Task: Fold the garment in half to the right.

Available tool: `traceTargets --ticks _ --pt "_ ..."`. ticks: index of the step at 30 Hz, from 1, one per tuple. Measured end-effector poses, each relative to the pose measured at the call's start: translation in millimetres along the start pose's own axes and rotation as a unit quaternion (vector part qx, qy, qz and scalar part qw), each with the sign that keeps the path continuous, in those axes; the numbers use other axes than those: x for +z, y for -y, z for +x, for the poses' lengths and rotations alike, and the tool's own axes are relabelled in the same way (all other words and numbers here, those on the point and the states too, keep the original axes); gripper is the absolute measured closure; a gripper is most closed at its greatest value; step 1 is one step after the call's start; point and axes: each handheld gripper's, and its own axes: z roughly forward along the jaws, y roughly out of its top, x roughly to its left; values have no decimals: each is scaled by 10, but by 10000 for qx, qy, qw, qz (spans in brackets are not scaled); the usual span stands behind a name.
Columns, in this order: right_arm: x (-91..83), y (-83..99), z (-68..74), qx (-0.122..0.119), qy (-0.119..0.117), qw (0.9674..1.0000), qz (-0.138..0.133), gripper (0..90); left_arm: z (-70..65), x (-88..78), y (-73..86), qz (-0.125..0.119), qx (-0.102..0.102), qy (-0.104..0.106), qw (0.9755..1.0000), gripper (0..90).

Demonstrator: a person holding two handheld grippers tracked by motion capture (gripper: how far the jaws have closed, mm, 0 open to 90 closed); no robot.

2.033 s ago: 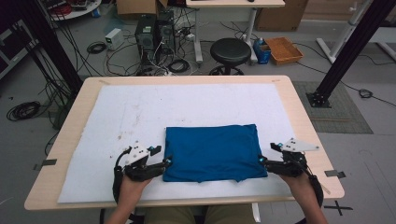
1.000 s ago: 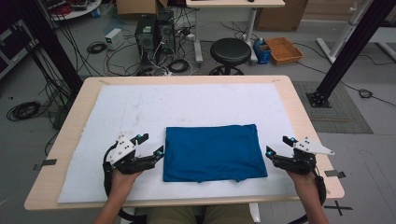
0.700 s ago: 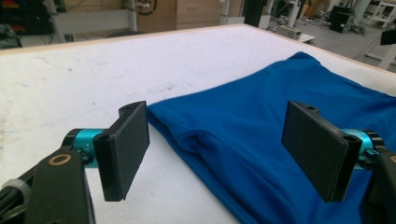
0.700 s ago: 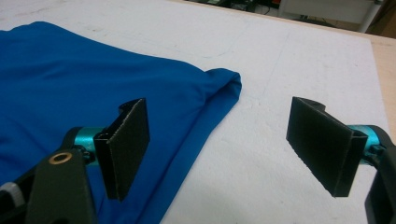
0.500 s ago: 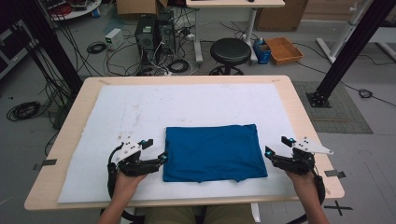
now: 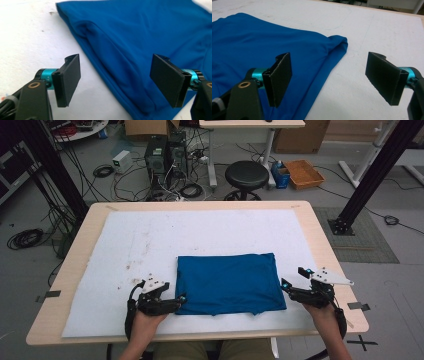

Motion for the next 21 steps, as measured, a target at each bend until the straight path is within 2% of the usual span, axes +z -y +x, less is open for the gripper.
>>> traceTargets --ticks 4,6,11,15,19,21 --pt "6 5 5 -13 -31 10000 21 211 -90 19 18 291 248 -171 9991 323" --pt "6 8 9 9 -48 10000 50 211 -112 29 45 431 271 -201 9985 376" --pt "15 9 19 -5 -43 10000 72 211 -163 6 79 349 320 -265 9985 439" --pt "33 -7 37 -58 -61 9999 68 211 -153 -3 114 209 212 -186 9994 510" --pt "47 -61 83 -88 -3 9999 74 211 -118 -21 119 178 69 -118 9997 624" --pt "59 -118 115 -158 21 9999 28 211 -115 -25 116 197 94 -94 9997 639"
